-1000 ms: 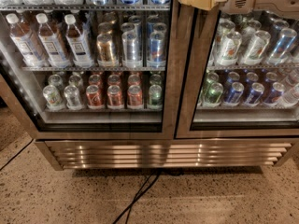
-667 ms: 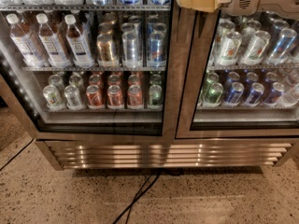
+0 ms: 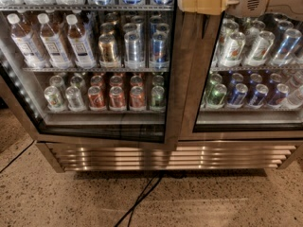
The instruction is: Open left fridge door
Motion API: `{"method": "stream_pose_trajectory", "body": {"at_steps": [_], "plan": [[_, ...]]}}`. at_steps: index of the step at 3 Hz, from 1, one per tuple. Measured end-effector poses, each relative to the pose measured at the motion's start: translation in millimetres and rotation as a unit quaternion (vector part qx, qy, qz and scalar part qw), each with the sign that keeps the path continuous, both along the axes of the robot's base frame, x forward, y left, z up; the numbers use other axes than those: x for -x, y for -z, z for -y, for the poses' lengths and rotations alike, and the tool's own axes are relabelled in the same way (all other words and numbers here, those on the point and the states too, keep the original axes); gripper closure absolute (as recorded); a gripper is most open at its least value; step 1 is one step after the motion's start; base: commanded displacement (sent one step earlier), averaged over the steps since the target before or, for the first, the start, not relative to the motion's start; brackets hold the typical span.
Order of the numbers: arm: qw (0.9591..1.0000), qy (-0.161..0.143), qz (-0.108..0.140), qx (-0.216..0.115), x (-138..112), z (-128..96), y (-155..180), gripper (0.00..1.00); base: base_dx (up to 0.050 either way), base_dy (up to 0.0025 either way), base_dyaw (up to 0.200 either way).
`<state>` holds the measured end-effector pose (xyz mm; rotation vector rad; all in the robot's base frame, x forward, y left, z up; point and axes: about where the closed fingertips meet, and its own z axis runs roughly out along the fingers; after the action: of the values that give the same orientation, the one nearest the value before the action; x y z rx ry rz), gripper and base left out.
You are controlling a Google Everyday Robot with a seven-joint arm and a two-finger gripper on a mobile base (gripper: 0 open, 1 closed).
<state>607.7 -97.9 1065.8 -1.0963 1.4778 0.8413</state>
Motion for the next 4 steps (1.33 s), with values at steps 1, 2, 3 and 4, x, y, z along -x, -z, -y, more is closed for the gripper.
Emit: {"method": "stream_pose_trajectory", "body": {"at_steps": [1, 2, 3, 4], "plan": [[1.0000, -0.005, -0.005, -0.002, 6.3, -3.1, -1.6, 1.00, 0.000, 0.00000, 0.000], [1.0000, -0.006, -0.005, -0.002, 6.3, -3.1, -1.6, 1.00, 0.000, 0.00000, 0.000], [0.9996, -0.027, -0.011, 0.002, 9.5, -11.3, 0.9, 1.00, 0.000, 0.00000, 0.000], [0.9924, -0.112, -0.049, -0.014, 38.5, -40.6, 11.8, 1.00, 0.000, 0.00000, 0.000]]}}
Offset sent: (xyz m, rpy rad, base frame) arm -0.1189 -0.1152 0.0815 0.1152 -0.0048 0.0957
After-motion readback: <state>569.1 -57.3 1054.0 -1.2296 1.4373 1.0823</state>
